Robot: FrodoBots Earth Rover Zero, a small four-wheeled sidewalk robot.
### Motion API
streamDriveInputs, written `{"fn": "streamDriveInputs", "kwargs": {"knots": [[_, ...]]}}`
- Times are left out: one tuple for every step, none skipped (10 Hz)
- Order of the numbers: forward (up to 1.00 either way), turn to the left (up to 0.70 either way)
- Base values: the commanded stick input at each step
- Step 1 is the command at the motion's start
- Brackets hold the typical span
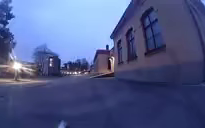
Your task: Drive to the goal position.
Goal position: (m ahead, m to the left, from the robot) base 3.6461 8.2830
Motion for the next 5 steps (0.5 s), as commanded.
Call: {"fn": "streamDriveInputs", "kwargs": {"knots": [[0.00,-0.70],[0.00,-0.70],[0.00,-0.70],[0.00,-0.70],[0.00,-0.70]]}}
